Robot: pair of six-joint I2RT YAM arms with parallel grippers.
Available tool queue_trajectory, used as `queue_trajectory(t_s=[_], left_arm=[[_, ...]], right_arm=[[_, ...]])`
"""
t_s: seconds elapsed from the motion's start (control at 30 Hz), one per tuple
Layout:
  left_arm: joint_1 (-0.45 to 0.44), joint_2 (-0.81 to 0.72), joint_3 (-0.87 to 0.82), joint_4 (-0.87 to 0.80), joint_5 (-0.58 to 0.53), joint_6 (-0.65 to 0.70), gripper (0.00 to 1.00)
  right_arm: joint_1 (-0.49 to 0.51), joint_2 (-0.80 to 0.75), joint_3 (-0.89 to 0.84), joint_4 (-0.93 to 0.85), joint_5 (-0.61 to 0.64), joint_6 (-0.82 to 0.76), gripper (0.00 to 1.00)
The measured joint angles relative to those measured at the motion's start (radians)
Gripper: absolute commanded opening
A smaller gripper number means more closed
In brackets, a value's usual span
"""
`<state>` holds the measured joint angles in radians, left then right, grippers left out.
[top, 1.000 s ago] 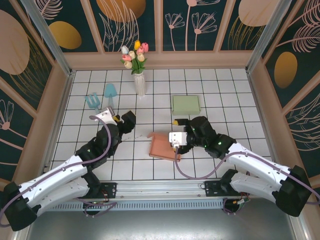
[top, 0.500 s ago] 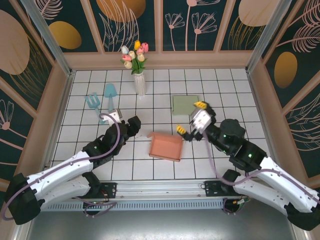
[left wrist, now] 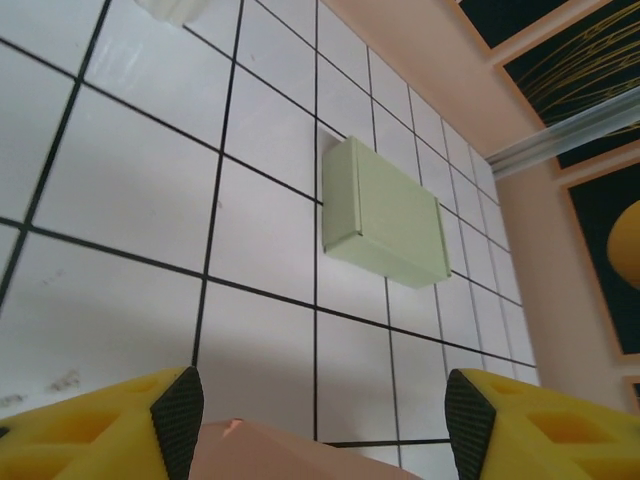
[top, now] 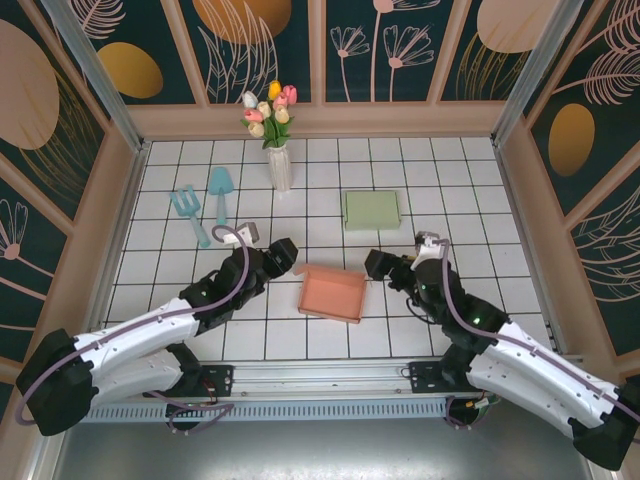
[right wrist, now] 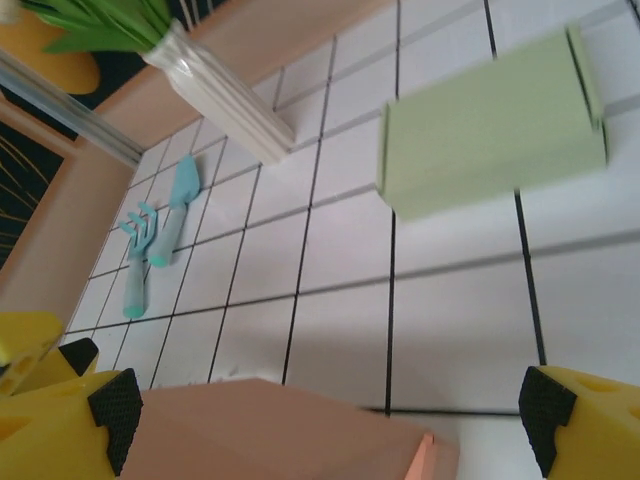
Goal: Fold the paper box
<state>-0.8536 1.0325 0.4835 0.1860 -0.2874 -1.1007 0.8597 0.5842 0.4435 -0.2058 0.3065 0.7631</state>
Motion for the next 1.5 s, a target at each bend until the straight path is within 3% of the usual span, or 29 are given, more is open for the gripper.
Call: queue_trajectory(t_s=[0.3,0.57,0.83,1.03,1.13,1.3,1.5], left_arm=[[-0.041,0.05,-0.018,0.057,0.014,-0.096,0.69],[-0.126,0.131,-0.018,0.13,-0.001,-0.152,0.7],[-0.201,0.235,0.026,0.178,-0.039,-0.192,0.7],[-0.227,0.274,0.076,0.201,-0.056,-0.198,0.72],[-0.228,0.259,0.097,0.174,-0.089,-0.19,0.74],[-0.228,0.137,0.09,0.079,-0.186,-0.175,0.8],[-0.228,0.003,0.09,-0.006,-0.29,-0.138,0.89]], right_arm=[[0.0,0.044,-0.124,0.201,-0.067,0.233,0.99],[0.016,0.124,-0.177,0.35,-0.131,0.33,0.99],[0.078,0.171,-0.204,0.407,-0.117,0.373,0.99],[0.088,0.178,-0.203,0.409,-0.077,0.351,0.99],[0.092,0.153,-0.176,0.32,-0.006,0.288,0.99],[0.092,0.067,-0.102,0.152,0.137,0.153,0.99],[0.095,0.061,-0.087,0.076,0.15,0.06,0.99]])
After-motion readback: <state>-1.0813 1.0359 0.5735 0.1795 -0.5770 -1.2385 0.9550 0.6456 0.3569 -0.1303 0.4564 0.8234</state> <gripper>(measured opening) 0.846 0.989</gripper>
